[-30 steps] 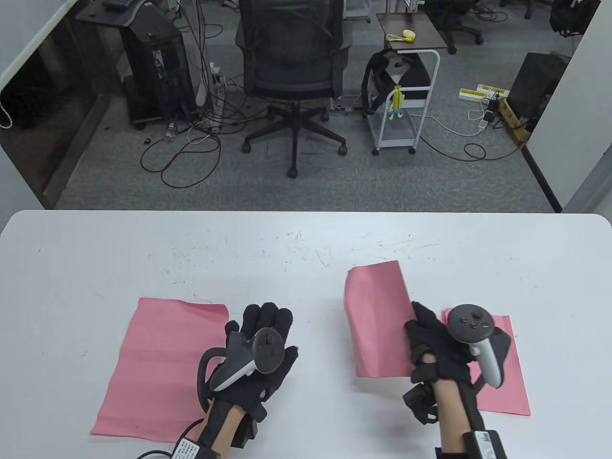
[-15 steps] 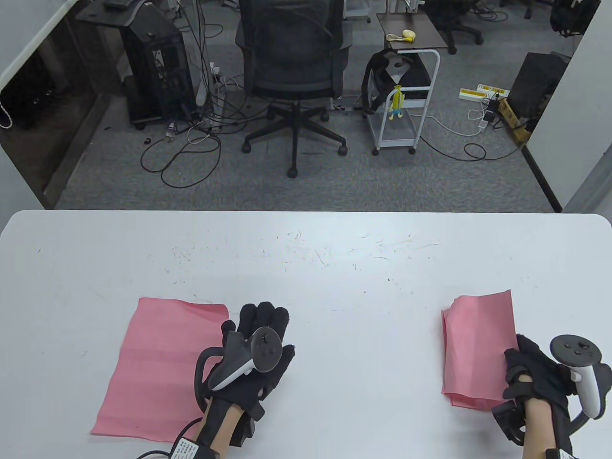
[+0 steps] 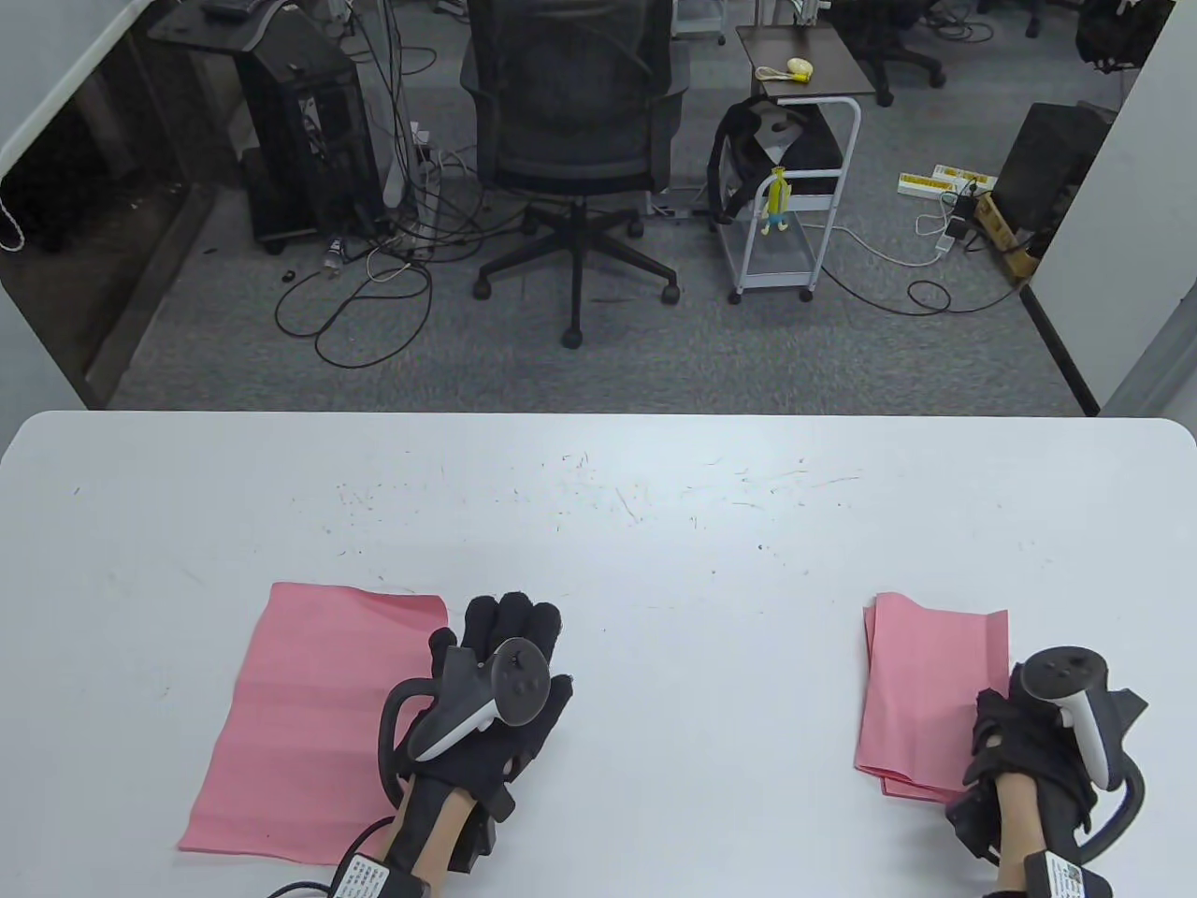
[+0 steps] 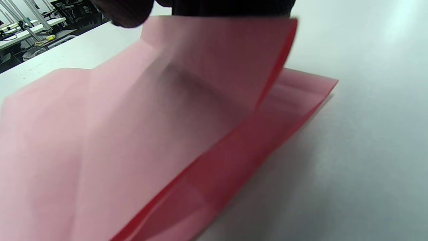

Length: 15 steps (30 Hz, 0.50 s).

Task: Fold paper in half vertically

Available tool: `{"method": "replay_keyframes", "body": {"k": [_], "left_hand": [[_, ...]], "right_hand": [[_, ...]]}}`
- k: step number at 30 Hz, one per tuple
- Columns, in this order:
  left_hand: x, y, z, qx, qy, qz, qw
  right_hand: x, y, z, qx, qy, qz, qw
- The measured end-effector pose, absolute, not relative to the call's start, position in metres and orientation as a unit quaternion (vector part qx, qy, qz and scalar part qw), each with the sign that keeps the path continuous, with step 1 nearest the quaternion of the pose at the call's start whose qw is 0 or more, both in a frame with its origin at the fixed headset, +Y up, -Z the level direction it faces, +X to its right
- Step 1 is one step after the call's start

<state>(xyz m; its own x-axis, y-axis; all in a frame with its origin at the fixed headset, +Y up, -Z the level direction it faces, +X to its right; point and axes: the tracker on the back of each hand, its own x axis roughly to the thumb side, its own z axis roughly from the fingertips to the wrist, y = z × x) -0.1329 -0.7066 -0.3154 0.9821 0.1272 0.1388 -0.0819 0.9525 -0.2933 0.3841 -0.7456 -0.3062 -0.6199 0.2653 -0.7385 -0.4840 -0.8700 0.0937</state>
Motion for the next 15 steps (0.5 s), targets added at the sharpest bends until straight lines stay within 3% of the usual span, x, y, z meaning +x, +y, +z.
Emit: {"method": "replay_keyframes", "body": {"k": [7, 15], "left_hand": [[-0.133, -0.707, -0.316, -0.143, -0.082, 0.056, 0.985], [-0.134, -0.707, -0.316, -0.142, -0.082, 0.059, 0.985]], "right_hand": [[0.37, -0.731, -0.308, -0.377, 0.141, 0.903, 0.151], [0.321, -0.698, -0.318, -0.274, 0.114, 0.937, 0.184]]}}
